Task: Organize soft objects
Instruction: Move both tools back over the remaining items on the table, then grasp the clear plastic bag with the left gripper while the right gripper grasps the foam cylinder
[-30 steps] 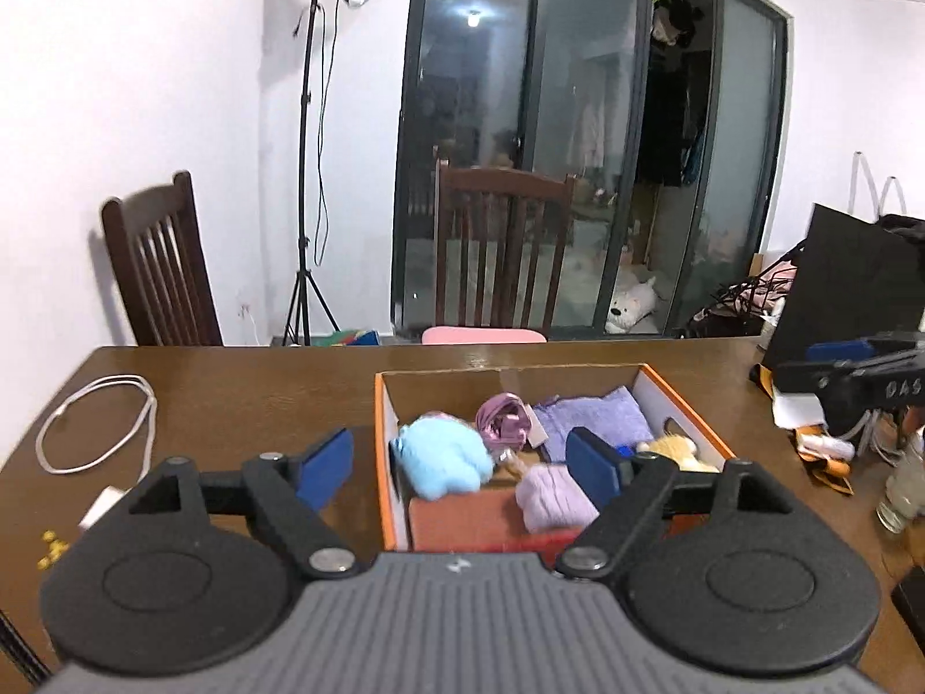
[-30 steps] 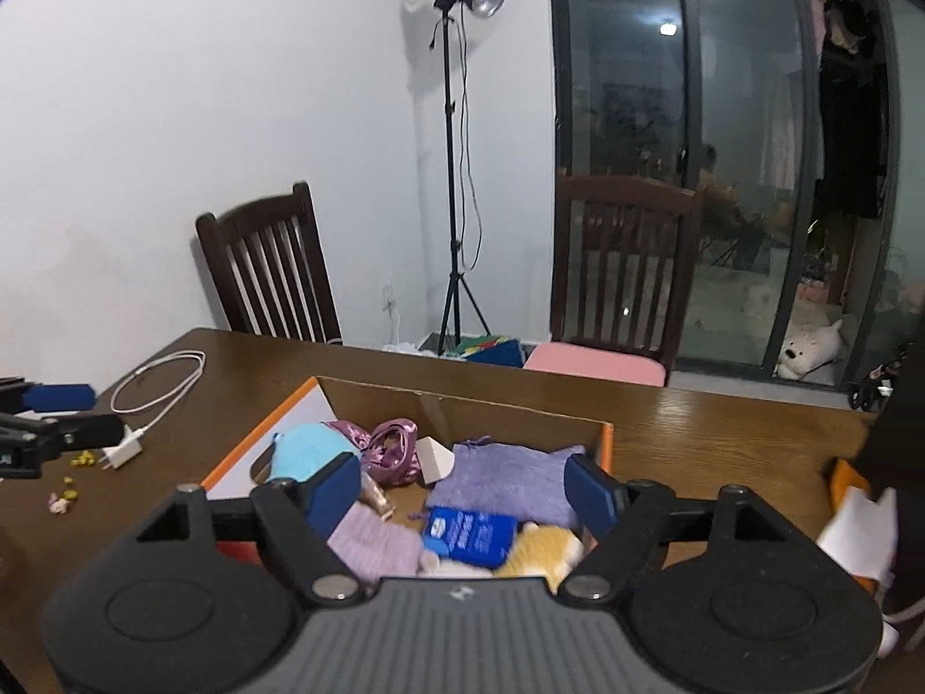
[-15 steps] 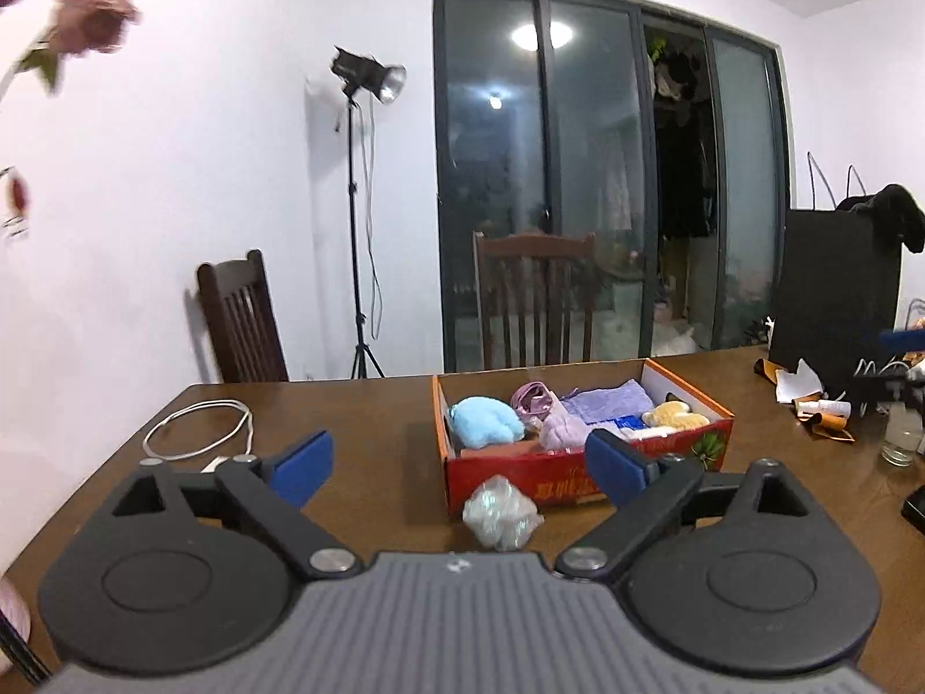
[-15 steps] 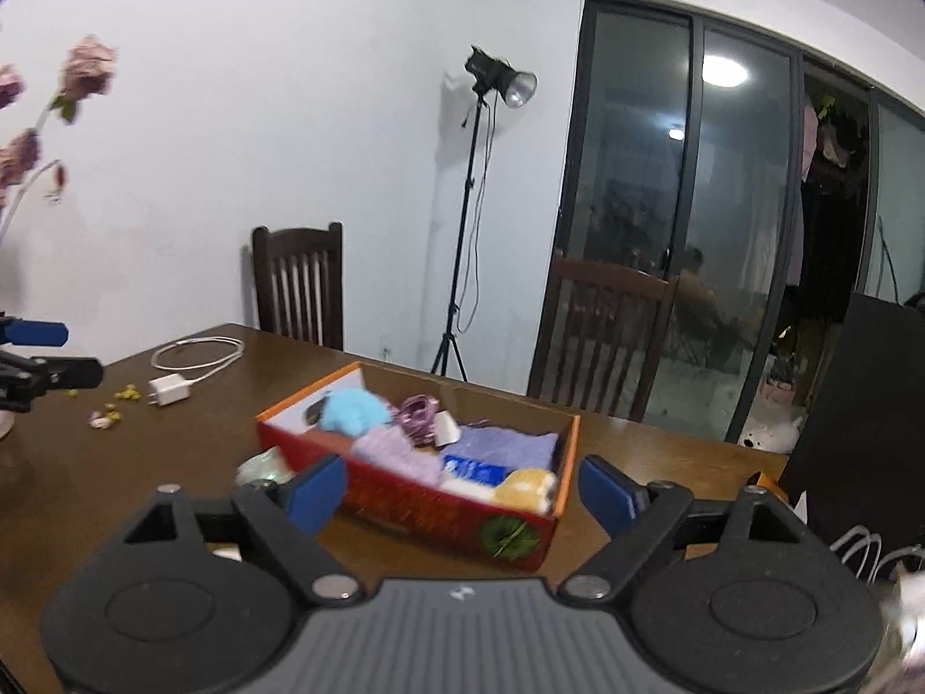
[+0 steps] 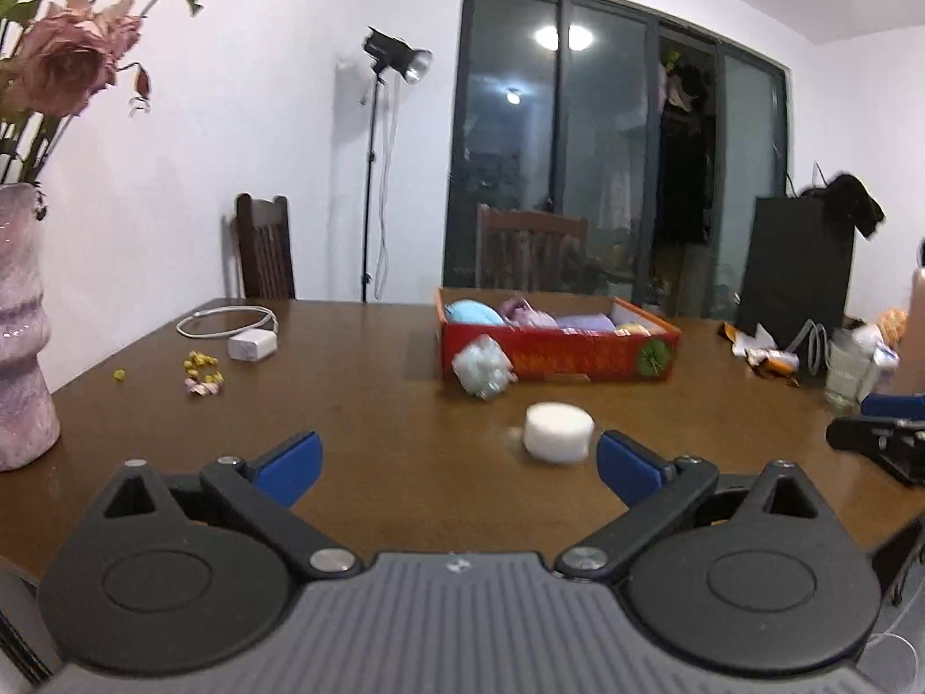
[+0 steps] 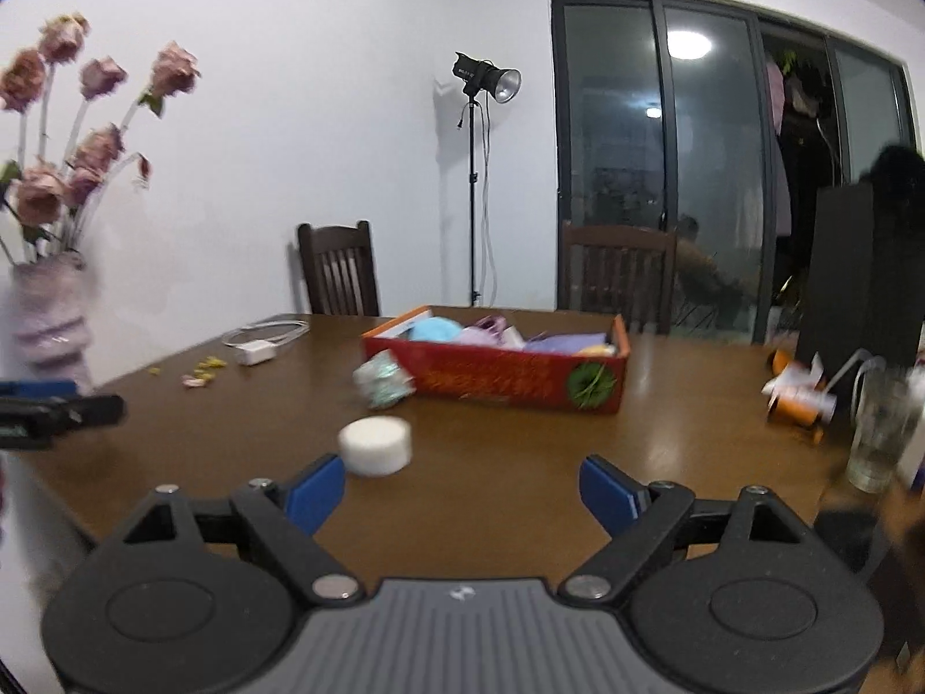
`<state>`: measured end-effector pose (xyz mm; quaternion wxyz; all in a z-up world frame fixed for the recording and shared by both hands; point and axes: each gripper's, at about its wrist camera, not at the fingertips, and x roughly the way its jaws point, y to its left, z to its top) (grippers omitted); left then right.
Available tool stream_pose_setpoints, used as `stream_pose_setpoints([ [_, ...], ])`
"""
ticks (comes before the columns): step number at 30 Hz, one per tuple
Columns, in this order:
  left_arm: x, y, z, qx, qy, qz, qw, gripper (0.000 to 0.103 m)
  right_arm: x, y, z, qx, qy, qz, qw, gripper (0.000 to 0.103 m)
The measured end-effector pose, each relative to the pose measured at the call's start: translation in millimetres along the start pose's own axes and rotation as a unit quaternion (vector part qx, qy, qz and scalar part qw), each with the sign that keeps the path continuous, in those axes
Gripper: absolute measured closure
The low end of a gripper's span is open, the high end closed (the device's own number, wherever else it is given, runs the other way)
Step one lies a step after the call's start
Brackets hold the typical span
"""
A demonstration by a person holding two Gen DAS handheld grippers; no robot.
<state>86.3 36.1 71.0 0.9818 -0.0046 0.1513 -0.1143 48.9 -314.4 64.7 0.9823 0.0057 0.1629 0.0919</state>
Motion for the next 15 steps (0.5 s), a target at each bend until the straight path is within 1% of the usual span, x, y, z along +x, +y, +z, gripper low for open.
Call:
stream_pose_setpoints([
  [2, 0, -5, 1, 0.009, -0.009, 0.011, 0.9999, 0.000, -6, 6, -10, 0.002, 0.011, 0.010, 1.000, 0.015],
  [4, 1, -8, 2, 0.008, -0.013, 0.017, 0.9997, 0.000, -4, 9, -12, -0.006, 0.014, 0.002, 1.000, 0.015],
  [7, 1, -8, 0, 0.005, -0.012, 0.014, 0.9998, 0.000, -1, 11, -10, -0.003, 0.008, -0.006, 1.000, 0.015],
  [10, 7, -8, -5, 0.002, 0.000, 0.015, 0.9999, 0.000, 3, 10, -13, 0.007, 0.011, 0.002, 1.000, 0.015],
  [15, 25, -3, -10, -0.012, 0.025, 0.018, 0.9995, 0.000, 25, 5, -18, 0.021, 0.032, 0.002, 0.999, 0.017],
])
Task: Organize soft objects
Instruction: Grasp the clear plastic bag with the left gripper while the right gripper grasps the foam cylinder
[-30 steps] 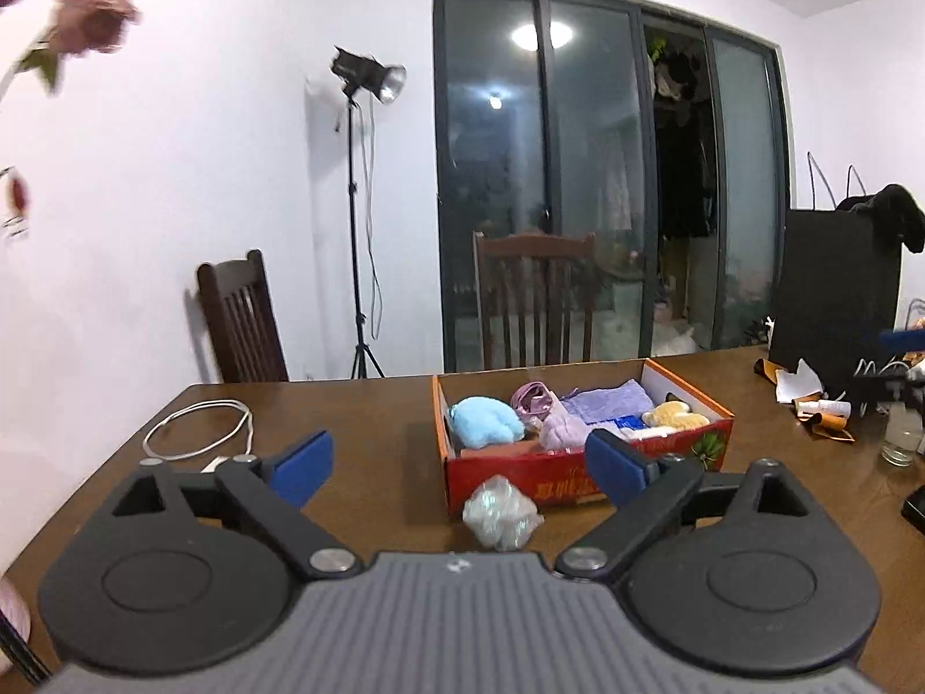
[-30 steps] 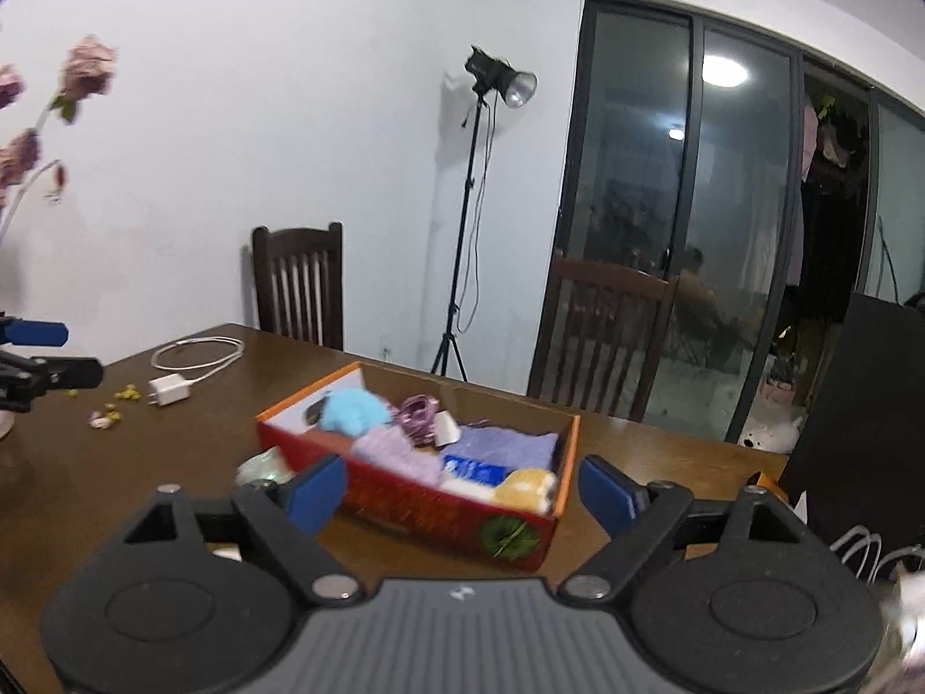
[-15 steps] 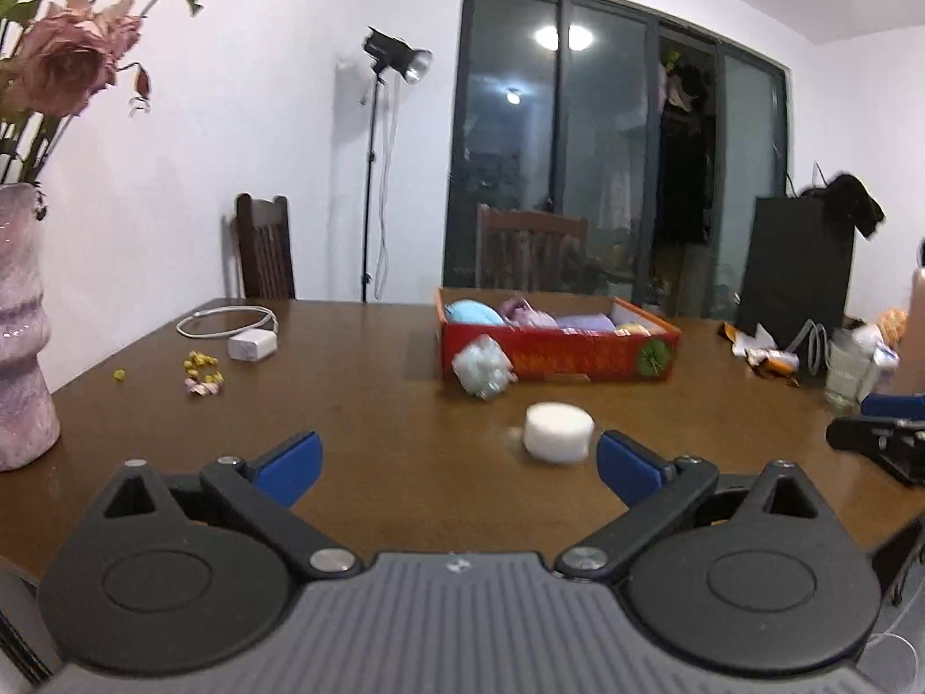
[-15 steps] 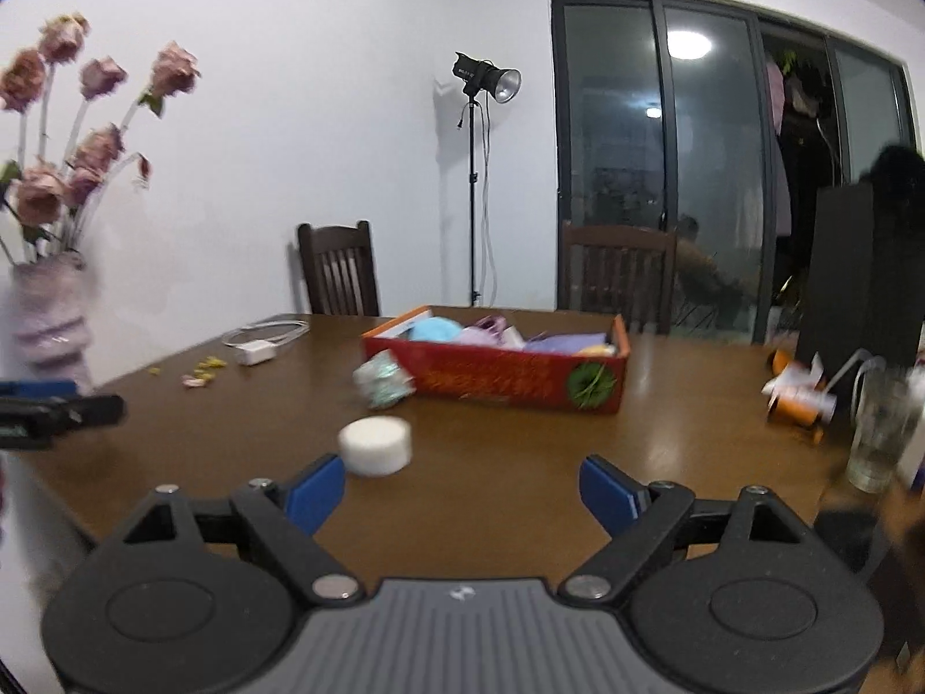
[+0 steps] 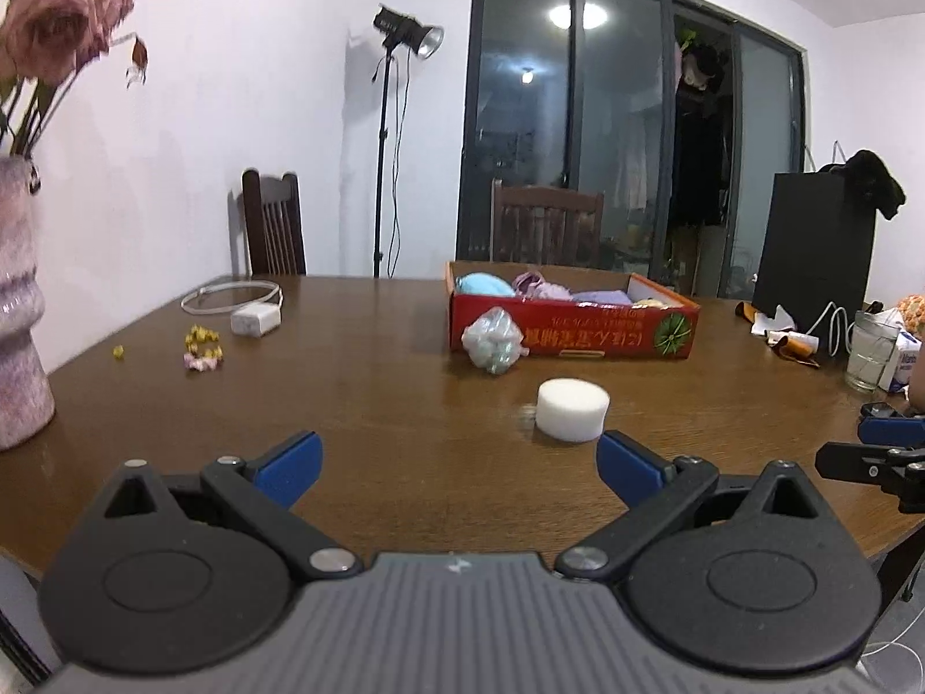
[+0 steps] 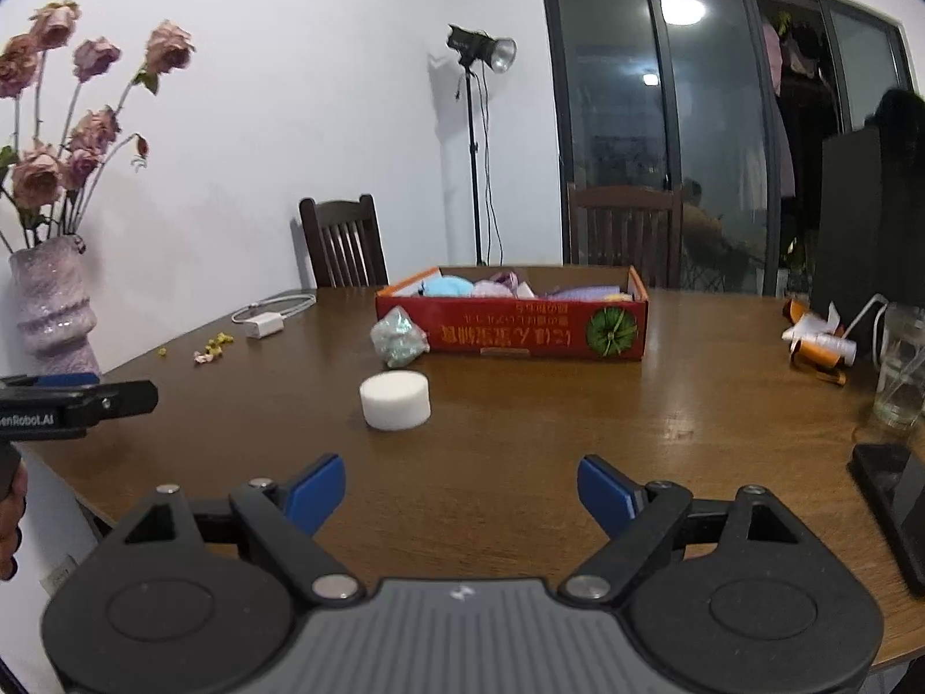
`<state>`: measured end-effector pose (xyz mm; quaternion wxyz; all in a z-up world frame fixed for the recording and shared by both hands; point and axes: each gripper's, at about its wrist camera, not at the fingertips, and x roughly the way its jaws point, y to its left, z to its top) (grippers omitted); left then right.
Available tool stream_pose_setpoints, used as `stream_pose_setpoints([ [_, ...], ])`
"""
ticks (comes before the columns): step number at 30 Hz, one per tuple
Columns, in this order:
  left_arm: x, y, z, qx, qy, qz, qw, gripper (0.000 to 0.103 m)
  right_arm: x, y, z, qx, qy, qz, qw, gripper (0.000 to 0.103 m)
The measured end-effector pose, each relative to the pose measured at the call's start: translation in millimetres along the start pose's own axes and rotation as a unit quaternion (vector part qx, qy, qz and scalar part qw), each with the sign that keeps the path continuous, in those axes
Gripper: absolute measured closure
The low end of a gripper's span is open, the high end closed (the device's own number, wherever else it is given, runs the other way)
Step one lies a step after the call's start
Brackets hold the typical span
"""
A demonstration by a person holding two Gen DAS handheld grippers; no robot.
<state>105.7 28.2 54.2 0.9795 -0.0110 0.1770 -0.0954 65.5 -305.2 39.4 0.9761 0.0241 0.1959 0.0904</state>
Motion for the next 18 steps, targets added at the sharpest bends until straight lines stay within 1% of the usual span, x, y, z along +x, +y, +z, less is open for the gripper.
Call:
stream_pose_setpoints([
  [4, 19, 7, 2, -0.015, 0.018, -0.002, 0.9997, 0.000, 20, -4, 2, 0.016, 0.012, 0.007, 1.000, 0.021],
  [6, 31, 10, 4, -0.017, 0.023, 0.003, 0.9996, 0.000, 32, -4, 5, 0.020, 0.020, 0.013, 1.000, 0.021],
  [10, 54, 13, 10, -0.023, 0.031, 0.008, 0.9992, 0.000, 61, 5, 13, 0.005, 0.030, 0.029, 0.999, 0.021],
  [14, 76, 17, 13, -0.026, 0.043, 0.011, 0.9987, 0.000, 99, 18, 26, -0.012, 0.042, 0.056, 0.998, 0.021],
  [16, 86, 20, 14, -0.026, 0.047, 0.016, 0.9984, 0.000, 123, 25, 33, -0.017, 0.055, 0.068, 0.996, 0.021],
  [18, 94, 23, 16, -0.027, 0.051, 0.021, 0.9981, 0.000, 149, 34, 40, -0.028, 0.070, 0.067, 0.995, 0.021],
])
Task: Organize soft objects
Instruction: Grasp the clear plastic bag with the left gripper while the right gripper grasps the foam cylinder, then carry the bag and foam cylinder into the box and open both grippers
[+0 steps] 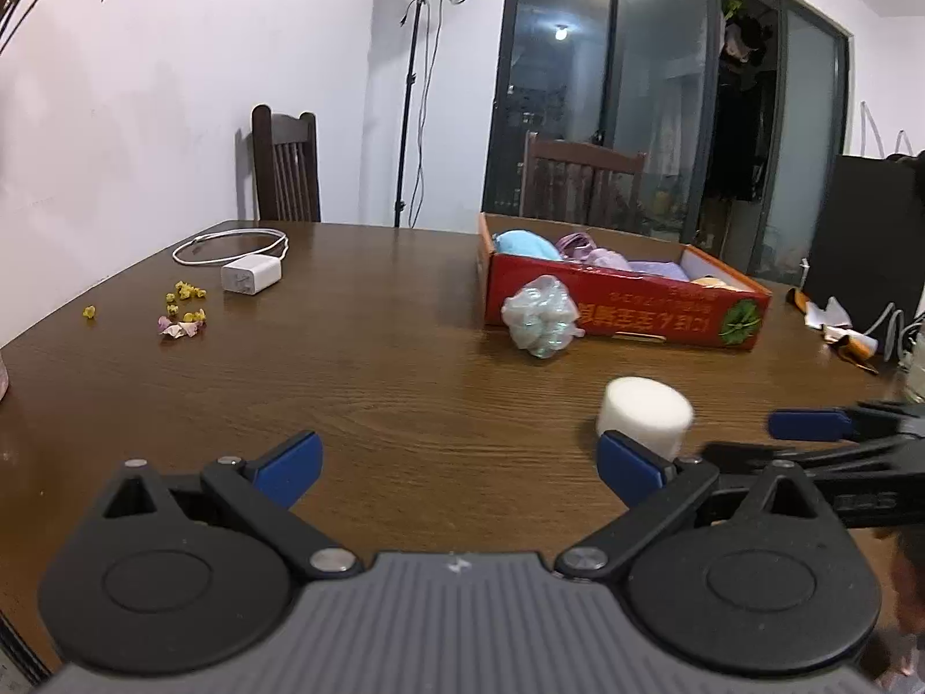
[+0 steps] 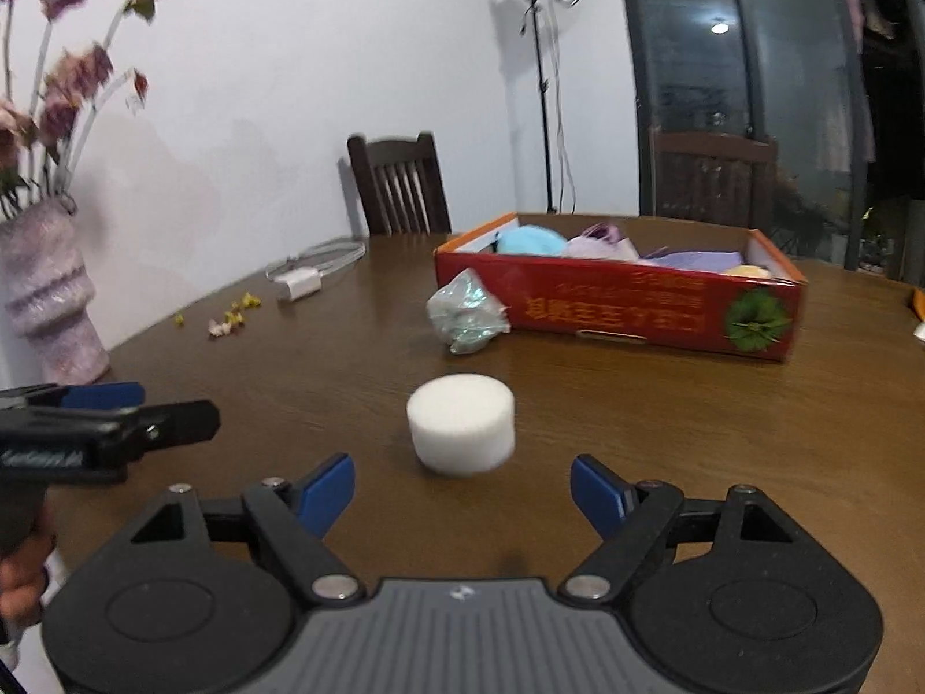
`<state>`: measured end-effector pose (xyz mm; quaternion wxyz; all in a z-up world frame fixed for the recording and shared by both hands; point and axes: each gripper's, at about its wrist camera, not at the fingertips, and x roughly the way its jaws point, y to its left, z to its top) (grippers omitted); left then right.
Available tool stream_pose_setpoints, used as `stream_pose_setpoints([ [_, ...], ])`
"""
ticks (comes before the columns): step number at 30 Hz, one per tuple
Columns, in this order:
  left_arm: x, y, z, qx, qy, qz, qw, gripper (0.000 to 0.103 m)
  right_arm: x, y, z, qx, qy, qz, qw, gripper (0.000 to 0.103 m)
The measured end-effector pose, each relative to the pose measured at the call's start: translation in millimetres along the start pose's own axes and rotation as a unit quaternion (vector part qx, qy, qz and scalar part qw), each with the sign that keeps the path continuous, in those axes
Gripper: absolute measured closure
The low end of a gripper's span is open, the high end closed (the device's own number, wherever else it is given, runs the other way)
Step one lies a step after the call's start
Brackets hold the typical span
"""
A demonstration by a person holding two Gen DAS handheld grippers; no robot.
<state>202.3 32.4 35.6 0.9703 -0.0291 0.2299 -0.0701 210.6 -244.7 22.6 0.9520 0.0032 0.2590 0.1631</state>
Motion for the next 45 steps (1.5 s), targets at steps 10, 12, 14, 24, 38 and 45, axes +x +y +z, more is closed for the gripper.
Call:
stream_pose_setpoints([
  [10, 58, -14, 29, 0.022, -0.001, -0.010, 0.9997, 0.000, 70, -3, 33, -0.020, 0.025, 0.008, 0.999, 0.053],
  [12, 75, -19, 39, 0.015, -0.001, -0.031, 0.9994, 0.000, 68, -18, 39, -0.014, 0.015, -0.003, 1.000, 0.053],
  [14, 96, -24, 49, -0.001, 0.007, -0.049, 0.9988, 0.000, 68, -38, 42, -0.001, 0.010, -0.012, 1.000, 0.052],
  [24, 192, -61, 77, 0.019, 0.037, -0.043, 0.9982, 0.007, 89, -106, 58, 0.006, 0.009, -0.051, 0.999, 0.048],
  [38, 217, -44, 70, -0.043, 0.078, -0.065, 0.9939, 0.061, 92, -136, 51, 0.091, -0.020, -0.029, 0.995, 0.028],
  [45, 219, -42, 70, -0.052, 0.084, -0.074, 0.9924, 0.063, 99, -144, 47, 0.115, -0.005, -0.007, 0.993, 0.062],
])
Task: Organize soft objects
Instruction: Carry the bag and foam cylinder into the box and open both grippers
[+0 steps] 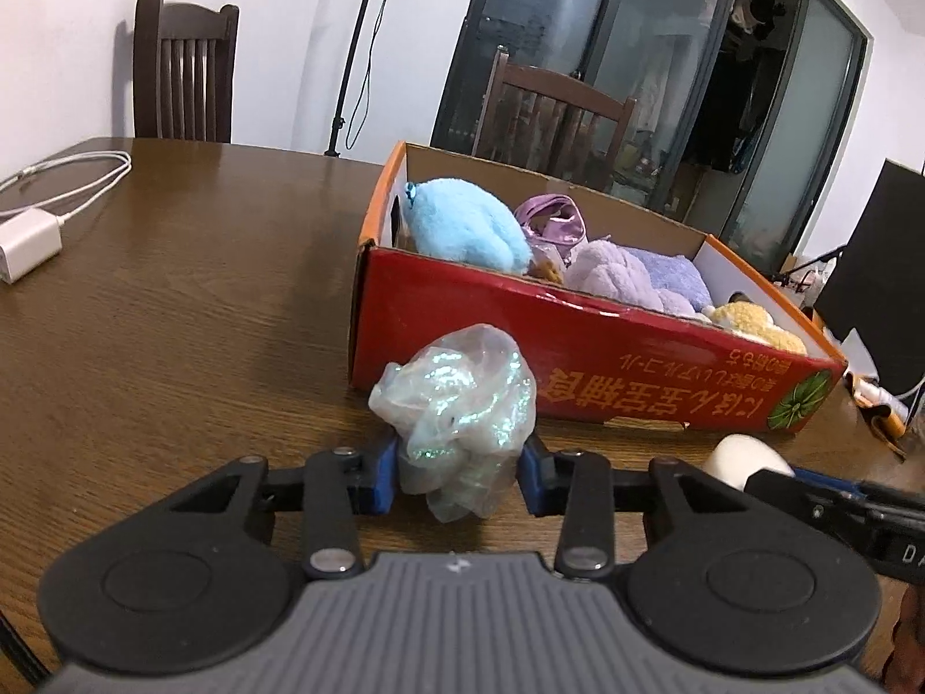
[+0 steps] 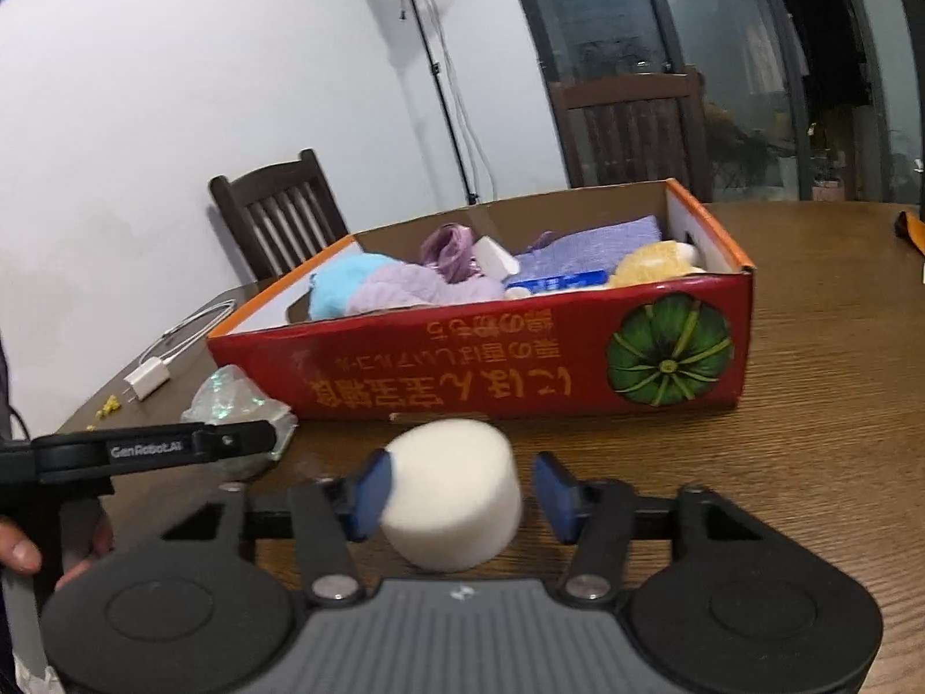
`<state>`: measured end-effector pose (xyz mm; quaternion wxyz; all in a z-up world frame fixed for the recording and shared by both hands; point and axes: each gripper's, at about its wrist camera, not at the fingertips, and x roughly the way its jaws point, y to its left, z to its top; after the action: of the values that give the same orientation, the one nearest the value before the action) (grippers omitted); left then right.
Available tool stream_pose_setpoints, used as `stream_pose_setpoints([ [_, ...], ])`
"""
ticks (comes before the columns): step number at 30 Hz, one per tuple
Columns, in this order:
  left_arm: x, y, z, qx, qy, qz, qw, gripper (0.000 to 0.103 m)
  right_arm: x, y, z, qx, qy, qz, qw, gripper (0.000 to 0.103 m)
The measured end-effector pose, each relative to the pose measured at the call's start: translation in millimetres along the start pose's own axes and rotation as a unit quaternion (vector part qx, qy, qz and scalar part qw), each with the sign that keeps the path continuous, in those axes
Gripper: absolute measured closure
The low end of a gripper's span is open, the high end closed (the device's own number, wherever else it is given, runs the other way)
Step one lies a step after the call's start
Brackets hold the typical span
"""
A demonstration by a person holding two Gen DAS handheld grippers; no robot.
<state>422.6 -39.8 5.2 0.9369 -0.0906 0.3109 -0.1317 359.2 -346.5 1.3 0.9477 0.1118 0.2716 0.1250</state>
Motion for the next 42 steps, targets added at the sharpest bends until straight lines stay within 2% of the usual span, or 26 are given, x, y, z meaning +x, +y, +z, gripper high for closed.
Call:
stream_pose_setpoints([
  [3, -3, 1, 0, -0.007, -0.011, 0.004, 0.9999, 0.064, 2, 3, -1, 0.004, 0.001, 0.007, 1.000, 0.068],
  [6, -33, -11, -11, 0.019, -0.042, 0.015, 0.9988, 0.064, -6, 7, -4, 0.006, -0.006, -0.008, 1.000, 0.074],
  [7, -50, -17, -18, 0.027, -0.045, 0.005, 0.9986, 0.064, -15, 9, -6, 0.007, -0.012, -0.014, 1.000, 0.081],
  [11, -119, -35, -49, 0.045, -0.057, -0.019, 0.9972, 0.064, -69, 15, -28, 0.033, -0.047, 0.000, 0.998, 0.081],
  [15, -170, -47, -77, 0.046, -0.066, -0.033, 0.9962, 0.063, -118, 20, -58, 0.055, -0.056, 0.003, 0.997, 0.083],
  [19, -188, -54, -86, 0.042, -0.072, -0.037, 0.9959, 0.063, -150, 27, -76, 0.056, -0.061, 0.009, 0.997, 0.084],
  [23, -189, -64, -78, 0.049, -0.081, -0.042, 0.9946, 0.063, -164, 26, -73, 0.051, -0.072, 0.008, 0.996, 0.085],
  [27, -174, -81, -46, 0.083, -0.102, -0.055, 0.9898, 0.063, -164, 17, -53, 0.040, -0.092, 0.010, 0.995, 0.085],
  [30, -145, -95, -2, 0.097, -0.109, -0.074, 0.9865, 0.063, -150, 5, -17, 0.027, -0.108, 0.010, 0.994, 0.085],
  [33, -92, -100, 50, 0.067, -0.079, -0.096, 0.9900, 0.063, -120, -14, 30, 0.019, -0.116, 0.007, 0.993, 0.085],
  [37, -8, -107, 101, 0.056, -0.040, -0.072, 0.9951, 0.063, -56, -48, 91, 0.035, -0.095, 0.000, 0.995, 0.085],
  [40, 47, -107, 120, 0.045, 0.002, -0.061, 0.9971, 0.063, -6, -68, 124, 0.045, -0.075, -0.014, 0.996, 0.085],
  [42, 71, -108, 124, 0.048, 0.006, -0.045, 0.9978, 0.059, 24, -77, 139, 0.047, -0.064, -0.020, 0.997, 0.085],
])
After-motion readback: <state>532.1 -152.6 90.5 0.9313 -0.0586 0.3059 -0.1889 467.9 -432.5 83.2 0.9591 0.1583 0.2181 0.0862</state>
